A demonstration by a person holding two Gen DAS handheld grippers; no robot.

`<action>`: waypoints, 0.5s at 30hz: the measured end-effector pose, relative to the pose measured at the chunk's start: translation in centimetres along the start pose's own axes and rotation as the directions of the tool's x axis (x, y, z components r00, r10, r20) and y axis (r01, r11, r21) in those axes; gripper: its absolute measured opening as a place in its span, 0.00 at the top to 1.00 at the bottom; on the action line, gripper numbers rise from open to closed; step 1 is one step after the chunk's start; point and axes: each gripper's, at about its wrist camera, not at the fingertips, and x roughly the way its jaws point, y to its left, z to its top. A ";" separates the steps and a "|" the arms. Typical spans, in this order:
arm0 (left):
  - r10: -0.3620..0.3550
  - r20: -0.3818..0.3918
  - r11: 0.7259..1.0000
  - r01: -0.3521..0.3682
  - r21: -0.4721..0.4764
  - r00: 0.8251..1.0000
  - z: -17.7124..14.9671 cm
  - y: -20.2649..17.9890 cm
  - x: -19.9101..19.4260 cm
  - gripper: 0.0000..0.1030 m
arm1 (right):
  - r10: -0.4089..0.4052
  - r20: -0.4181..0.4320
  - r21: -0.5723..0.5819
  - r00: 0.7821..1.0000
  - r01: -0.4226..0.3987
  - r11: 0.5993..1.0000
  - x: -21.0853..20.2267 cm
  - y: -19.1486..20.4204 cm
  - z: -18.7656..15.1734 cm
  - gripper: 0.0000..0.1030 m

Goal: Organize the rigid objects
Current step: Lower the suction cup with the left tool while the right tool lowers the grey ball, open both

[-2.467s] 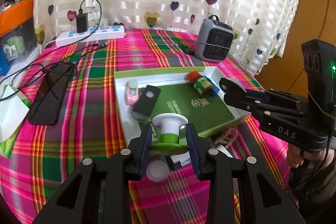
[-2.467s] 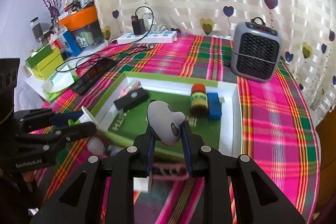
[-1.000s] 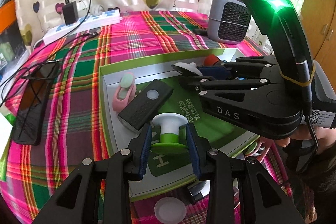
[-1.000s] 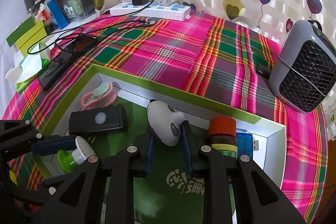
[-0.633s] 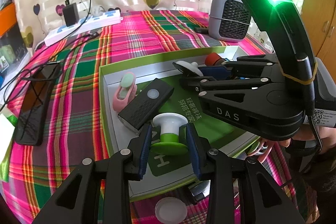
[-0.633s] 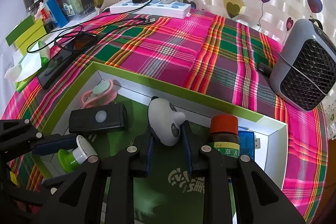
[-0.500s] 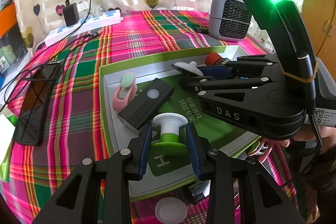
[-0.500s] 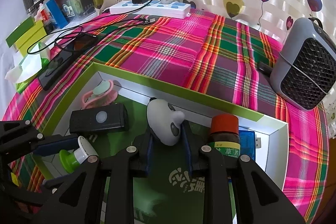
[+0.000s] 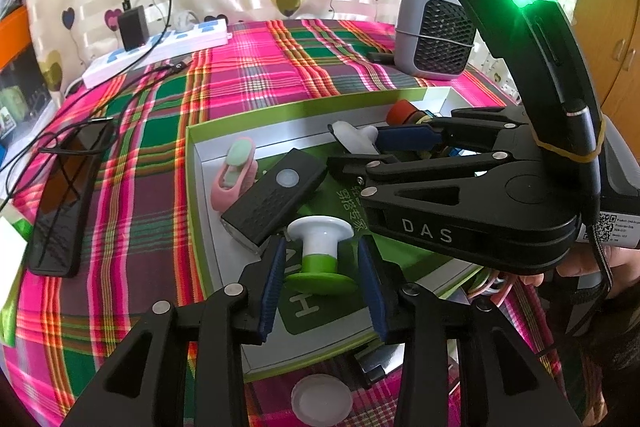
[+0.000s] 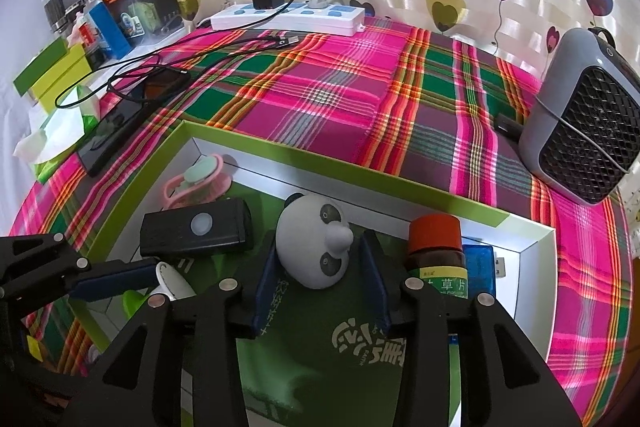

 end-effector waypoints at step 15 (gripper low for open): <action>0.011 0.019 1.000 -0.011 -0.011 1.000 -0.2 0.2 -0.9 0.62 | 0.000 0.015 0.000 1.000 0.000 1.000 -0.8 0.5 -0.2 0.53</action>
